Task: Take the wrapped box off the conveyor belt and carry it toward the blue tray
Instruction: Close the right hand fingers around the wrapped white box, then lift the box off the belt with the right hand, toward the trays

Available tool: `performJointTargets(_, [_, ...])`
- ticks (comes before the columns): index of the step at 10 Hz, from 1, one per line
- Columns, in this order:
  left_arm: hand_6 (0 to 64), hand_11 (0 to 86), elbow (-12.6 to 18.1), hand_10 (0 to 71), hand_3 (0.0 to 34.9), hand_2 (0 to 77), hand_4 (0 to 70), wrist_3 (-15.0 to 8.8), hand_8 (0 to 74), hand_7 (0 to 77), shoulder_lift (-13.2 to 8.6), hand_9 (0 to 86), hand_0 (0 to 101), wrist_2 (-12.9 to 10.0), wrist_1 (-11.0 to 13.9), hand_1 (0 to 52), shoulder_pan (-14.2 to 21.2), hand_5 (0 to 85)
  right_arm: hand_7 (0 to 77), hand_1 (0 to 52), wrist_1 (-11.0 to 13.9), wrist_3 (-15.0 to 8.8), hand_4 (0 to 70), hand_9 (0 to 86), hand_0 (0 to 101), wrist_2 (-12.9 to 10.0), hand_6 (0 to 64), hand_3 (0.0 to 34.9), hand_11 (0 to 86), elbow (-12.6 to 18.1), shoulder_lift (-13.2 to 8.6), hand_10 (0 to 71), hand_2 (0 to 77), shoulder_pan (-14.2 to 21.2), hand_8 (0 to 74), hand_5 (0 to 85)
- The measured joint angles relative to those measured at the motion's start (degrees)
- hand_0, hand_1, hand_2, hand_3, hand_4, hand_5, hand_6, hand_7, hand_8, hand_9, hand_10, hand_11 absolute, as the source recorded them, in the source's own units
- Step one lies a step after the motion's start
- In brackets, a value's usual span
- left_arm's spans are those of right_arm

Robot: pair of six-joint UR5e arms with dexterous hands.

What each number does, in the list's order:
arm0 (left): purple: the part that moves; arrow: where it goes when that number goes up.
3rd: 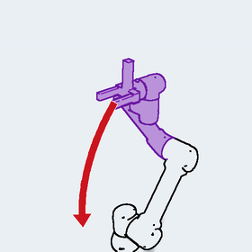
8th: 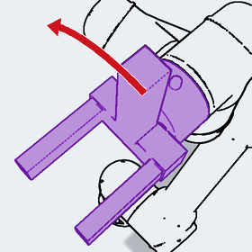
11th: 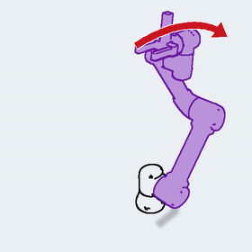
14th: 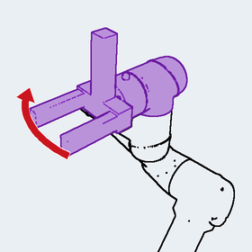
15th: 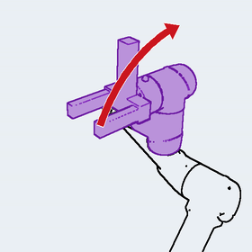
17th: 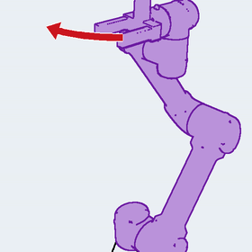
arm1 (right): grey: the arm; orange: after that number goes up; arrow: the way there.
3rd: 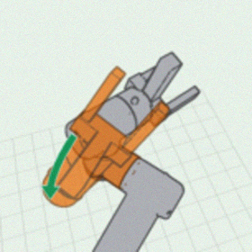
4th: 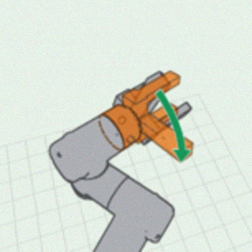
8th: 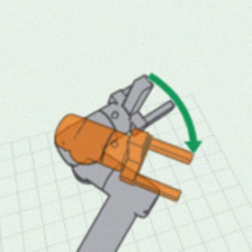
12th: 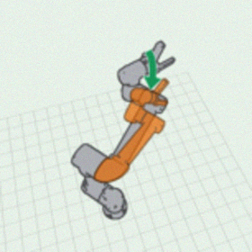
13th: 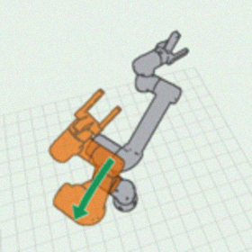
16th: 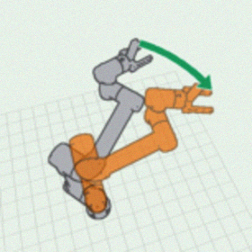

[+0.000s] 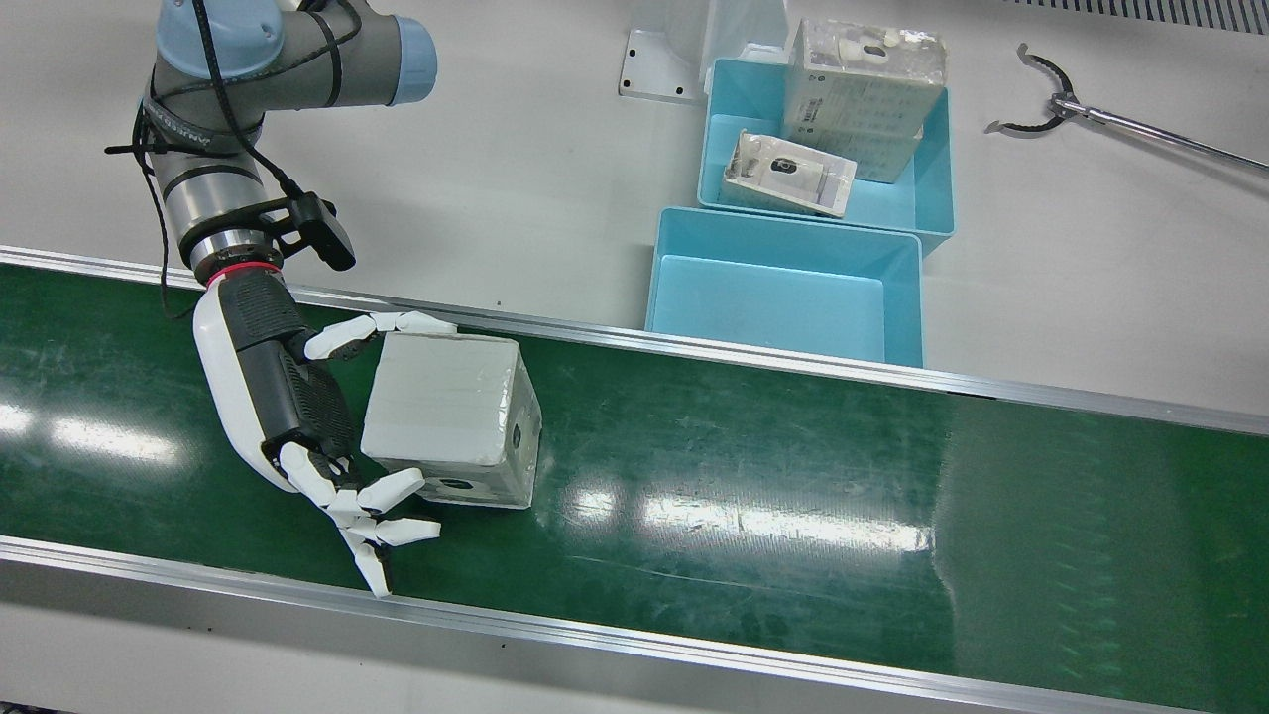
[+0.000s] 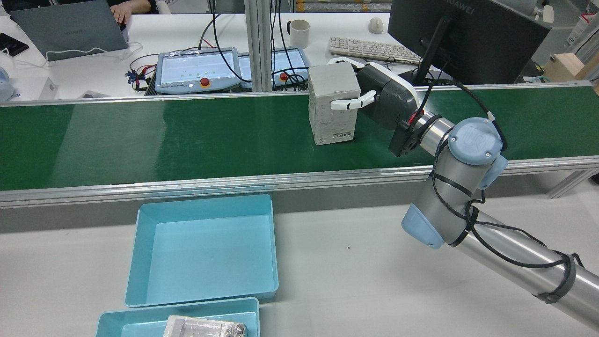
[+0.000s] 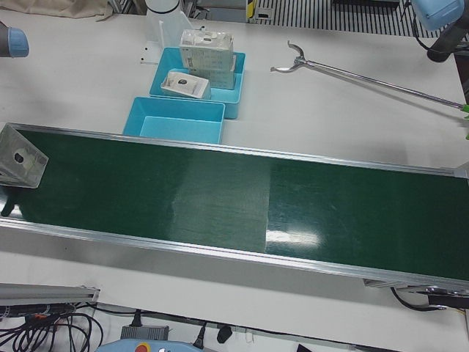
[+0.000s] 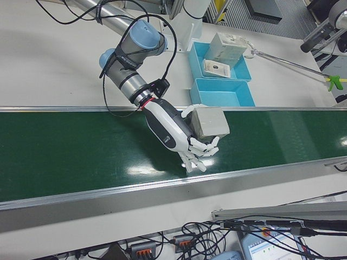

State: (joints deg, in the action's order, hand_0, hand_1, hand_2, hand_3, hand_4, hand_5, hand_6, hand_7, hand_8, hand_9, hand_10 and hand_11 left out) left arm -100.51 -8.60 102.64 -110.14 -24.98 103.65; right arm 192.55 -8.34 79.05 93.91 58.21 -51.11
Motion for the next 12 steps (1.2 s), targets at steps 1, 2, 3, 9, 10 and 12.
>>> performJointTargets(1, [0.0, 0.0, 0.0, 0.5, 0.0, 0.5, 0.0, 0.0, 0.0, 0.5, 0.0, 0.0, 0, 0.0, 0.0, 0.0, 0.0, 1.1, 30.5, 15.3, 0.4, 0.1, 15.3, 8.2, 48, 0.0, 6.0, 24.2, 1.6, 0.1, 0.0, 0.0, 25.6, -0.1, 1.6, 42.0])
performJointTargets(2, [0.5, 0.0, 0.0, 0.5, 0.0, 0.5, 0.0, 0.0, 0.0, 0.0, 0.0, 0.0, 0, 0.0, 0.0, 0.0, 0.0, 1.1, 43.1, 12.5, 1.3, 0.2, 20.2, 19.6, 52, -0.1, 16.4, 19.4, 1.6, 0.3, -0.1, 6.0, 28.9, -0.5, 13.1, 46.4])
performJointTargets(3, [0.5, 0.0, 0.0, 0.0, 0.0, 1.1, 0.0, 0.0, 0.0, 0.0, 0.0, 0.0, 0, 0.0, 0.0, 0.0, 0.0, 1.1, 43.1, 12.5, 2.8, 0.3, 20.2, 19.6, 52, -0.1, 16.4, 19.4, 1.6, 0.9, -0.4, 6.0, 28.9, -1.1, 13.1, 46.4])
performJointTargets(9, [0.5, 0.0, 0.0, 0.5, 0.0, 0.5, 0.0, 0.0, 0.0, 0.5, 0.0, 0.0, 0, 0.0, 0.0, 0.0, 0.0, 1.1, 70.4, 3.3, 9.4, -1.3, 30.0, 51.3, 51, -0.1, 32.2, 1.5, 37.1, 10.3, -3.7, 46.9, 34.4, -3.2, 44.7, 69.8])
performJointTargets(10, [0.5, 0.0, 0.0, 0.0, 0.0, 0.5, 0.0, 0.0, 0.0, 0.0, 0.0, 0.0, 0, 0.0, 0.0, 0.0, 0.0, 1.1, 69.8, 3.3, 10.1, -2.5, 33.3, 55.1, 50, -0.1, 36.5, 1.4, 38.2, 11.7, -4.8, 50.2, 34.4, -2.3, 46.9, 69.3])
performJointTargets(12, [0.5, 0.0, 0.0, 0.5, 0.0, 0.5, 0.0, 0.0, 0.0, 0.0, 0.0, 0.0, 0, 0.0, 0.0, 0.0, 0.0, 1.1, 68.7, 0.0, 10.7, -5.2, 37.1, 69.8, 48, -1.7, 42.0, 1.8, 38.2, 13.5, -7.3, 54.0, 38.7, 2.5, 48.0, 69.3])
